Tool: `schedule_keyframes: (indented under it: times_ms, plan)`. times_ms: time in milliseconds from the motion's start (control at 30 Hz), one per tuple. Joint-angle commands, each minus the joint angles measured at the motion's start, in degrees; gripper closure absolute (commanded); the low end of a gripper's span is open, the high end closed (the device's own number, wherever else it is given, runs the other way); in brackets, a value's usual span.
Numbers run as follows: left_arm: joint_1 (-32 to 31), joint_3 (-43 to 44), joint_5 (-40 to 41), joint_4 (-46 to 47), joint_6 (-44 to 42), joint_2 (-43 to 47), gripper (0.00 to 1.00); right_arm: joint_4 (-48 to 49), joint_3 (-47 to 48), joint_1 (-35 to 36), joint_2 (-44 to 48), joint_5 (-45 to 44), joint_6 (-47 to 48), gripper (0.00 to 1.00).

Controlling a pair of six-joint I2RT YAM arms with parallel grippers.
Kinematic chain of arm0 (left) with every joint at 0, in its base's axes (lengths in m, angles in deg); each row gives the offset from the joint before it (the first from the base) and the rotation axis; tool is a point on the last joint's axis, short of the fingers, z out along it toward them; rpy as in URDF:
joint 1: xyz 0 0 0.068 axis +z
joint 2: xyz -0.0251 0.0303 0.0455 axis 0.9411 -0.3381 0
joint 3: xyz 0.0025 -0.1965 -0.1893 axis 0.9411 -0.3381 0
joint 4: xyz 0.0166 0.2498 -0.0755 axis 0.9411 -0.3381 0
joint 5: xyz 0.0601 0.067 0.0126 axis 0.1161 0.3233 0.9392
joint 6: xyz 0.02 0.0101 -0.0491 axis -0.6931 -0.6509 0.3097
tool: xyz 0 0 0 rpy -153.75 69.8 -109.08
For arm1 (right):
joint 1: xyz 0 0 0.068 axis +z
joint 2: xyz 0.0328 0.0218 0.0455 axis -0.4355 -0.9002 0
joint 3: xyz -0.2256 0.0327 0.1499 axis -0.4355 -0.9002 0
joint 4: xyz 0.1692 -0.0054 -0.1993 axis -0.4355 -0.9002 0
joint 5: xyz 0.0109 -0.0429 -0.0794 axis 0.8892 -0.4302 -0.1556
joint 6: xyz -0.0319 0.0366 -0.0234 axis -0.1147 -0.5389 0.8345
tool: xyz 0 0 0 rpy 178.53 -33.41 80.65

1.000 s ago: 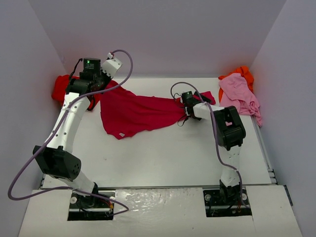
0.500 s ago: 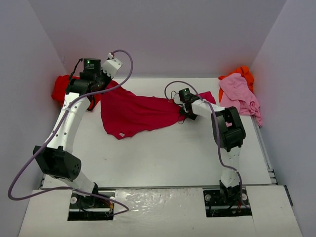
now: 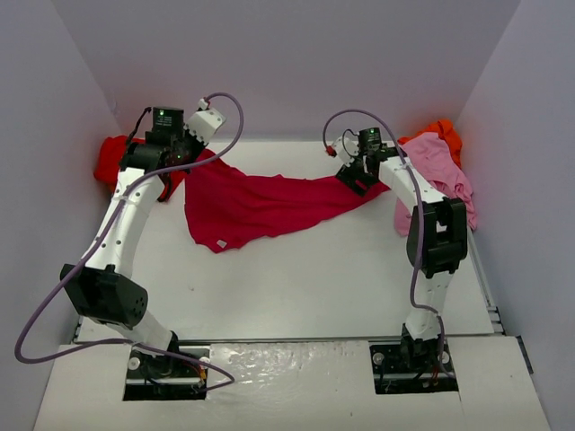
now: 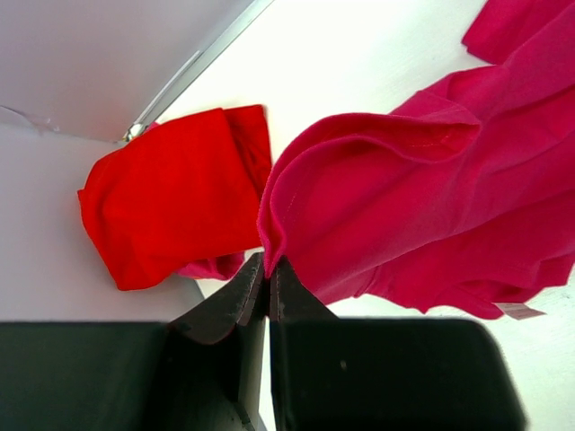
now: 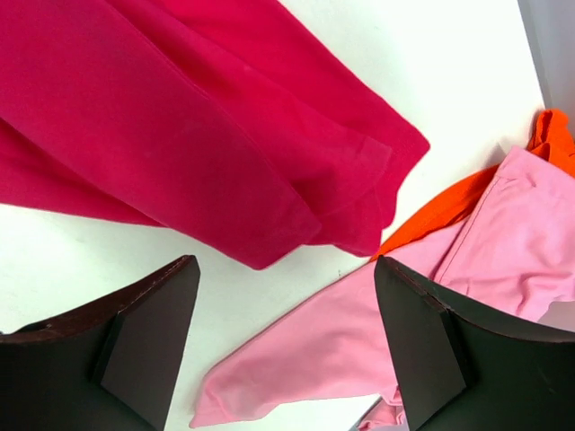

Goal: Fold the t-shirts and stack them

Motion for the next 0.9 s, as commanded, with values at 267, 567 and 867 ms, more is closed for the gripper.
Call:
schedule_keyframes:
  times_ms: [267, 567, 867]
  plan:
    - [0.3, 0.7, -2.1, -0.6, -1.8, 4.3, 1.00, -15.9, 14.2, -2.8, -9.3, 16.4, 2.9, 0.30]
    - [0.4, 0.5, -2.1, -1.0, -2.3, 4.3, 1.00, -17.2, 17.6, -4.5, -13.4, 17.7, 2.7, 0.30]
    - [0.4, 1.2, -2.2, -1.4, -2.4, 3.7, 1.00, -18.8, 21.5, -5.7, -14.9, 17.2, 3.9, 0.29]
